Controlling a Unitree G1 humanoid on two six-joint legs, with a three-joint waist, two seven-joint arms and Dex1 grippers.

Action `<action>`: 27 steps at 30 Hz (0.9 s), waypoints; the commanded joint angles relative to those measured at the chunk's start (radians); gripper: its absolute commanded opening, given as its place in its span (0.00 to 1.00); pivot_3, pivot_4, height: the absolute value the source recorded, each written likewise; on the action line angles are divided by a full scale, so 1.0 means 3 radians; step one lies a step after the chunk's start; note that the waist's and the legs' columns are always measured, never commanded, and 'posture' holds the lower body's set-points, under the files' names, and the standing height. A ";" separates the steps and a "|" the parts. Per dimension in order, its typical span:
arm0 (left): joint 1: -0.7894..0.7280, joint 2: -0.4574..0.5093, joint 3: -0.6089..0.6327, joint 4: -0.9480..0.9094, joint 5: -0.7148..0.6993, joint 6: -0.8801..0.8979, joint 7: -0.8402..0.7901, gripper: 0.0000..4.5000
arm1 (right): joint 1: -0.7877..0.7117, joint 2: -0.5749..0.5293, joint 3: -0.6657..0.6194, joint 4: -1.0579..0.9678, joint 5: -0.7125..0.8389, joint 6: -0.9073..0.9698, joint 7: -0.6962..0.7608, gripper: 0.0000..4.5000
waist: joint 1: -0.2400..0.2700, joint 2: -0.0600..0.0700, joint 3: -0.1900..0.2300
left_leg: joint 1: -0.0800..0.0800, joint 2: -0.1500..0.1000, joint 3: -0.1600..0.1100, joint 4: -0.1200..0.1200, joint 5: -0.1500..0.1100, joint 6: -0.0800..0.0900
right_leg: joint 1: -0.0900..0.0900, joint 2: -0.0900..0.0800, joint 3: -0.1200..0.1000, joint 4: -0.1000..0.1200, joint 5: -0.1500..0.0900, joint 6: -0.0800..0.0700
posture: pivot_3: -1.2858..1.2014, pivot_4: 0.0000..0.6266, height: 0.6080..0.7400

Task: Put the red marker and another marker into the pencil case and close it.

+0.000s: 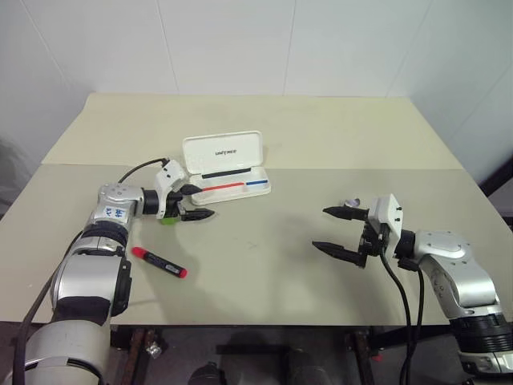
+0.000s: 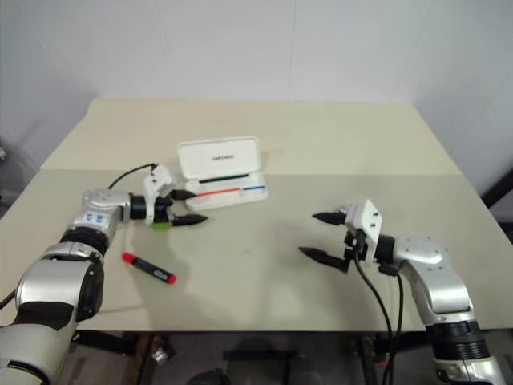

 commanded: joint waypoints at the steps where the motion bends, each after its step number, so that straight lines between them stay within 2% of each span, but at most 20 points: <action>1: -0.0085 -0.0028 0.0002 0.0001 0.0055 -0.0053 0.0010 1.00 | 0.0018 -0.0032 -0.0121 -0.0133 0.0075 0.0003 -0.0037 1.00 | 0.0001 0.0000 0.0000 | 0.0000 0.0000 0.0000 0.0000 0.0000 0.0000 | 0.0000 0.0000 0.0000 0.0000 0.0000 0.0000 | 0.52 0.24 1.00; 9: -0.0088 -0.0073 -0.0130 0.0057 0.0316 -0.0070 0.0284 1.00 | -0.0009 -0.0022 -0.0100 -0.0104 0.0067 -0.0003 -0.0057 1.00 | -0.0002 0.0000 0.0000 | 0.0001 0.0000 0.0000 0.0002 0.0000 0.0000 | 0.0001 0.0000 0.0000 0.0001 0.0001 0.0001 | 0.52 0.24 1.00; 13: -0.0105 -0.0094 -0.0198 0.0090 0.0446 -0.0038 0.0460 0.80 | -0.0050 -0.0010 -0.0081 -0.0083 0.0059 -0.0004 -0.0057 1.00 | -0.0008 0.0000 0.0000 | 0.0002 0.0000 0.0000 0.0006 0.0000 0.0000 | 0.0001 0.0000 0.0001 0.0004 0.0001 0.0002 | 0.52 0.24 1.00; 14: -0.0113 -0.0098 -0.0212 0.0096 0.0473 -0.0025 0.0510 0.70 | -0.0063 -0.0008 -0.0077 -0.0078 0.0059 -0.0004 -0.0055 1.00 | -0.0007 0.0000 0.0000 | 0.0002 0.0000 0.0000 0.0007 0.0000 0.0000 | 0.0001 0.0000 0.0001 0.0004 0.0001 0.0002 | 0.52 0.24 1.00; 23: -0.0195 -0.0111 -0.0196 0.0098 0.0536 -0.0041 0.0540 0.04 | -0.0175 -0.0004 -0.0055 0.0020 0.0035 -0.0026 -0.0029 1.00 | -0.0005 0.0000 0.0000 | 0.0001 0.0000 0.0000 0.0010 -0.0001 0.0001 | 0.0002 0.0000 0.0001 0.0005 0.0002 0.0003 | 0.52 0.24 1.00; 24: -0.0205 -0.0108 -0.0188 0.0096 0.0533 -0.0051 0.0521 0.00 | -0.0190 -0.0001 -0.0051 0.0032 0.0032 -0.0028 -0.0027 1.00 | -0.0002 0.0000 0.0000 | 0.0000 0.0000 0.0000 0.0010 -0.0001 0.0001 | 0.0002 0.0000 0.0001 0.0004 0.0002 0.0003 | 0.52 0.24 1.00; 27: -0.0242 -0.0098 -0.0149 0.0083 0.0513 -0.0097 0.0489 0.00 | -0.0227 0.0003 -0.0038 0.0072 0.0027 -0.0042 -0.0013 1.00 | -0.0001 0.0000 0.0000 | -0.0001 0.0000 0.0000 0.0011 -0.0001 0.0002 | 0.0002 0.0000 0.0001 0.0002 0.0002 0.0003 | 0.52 0.24 1.00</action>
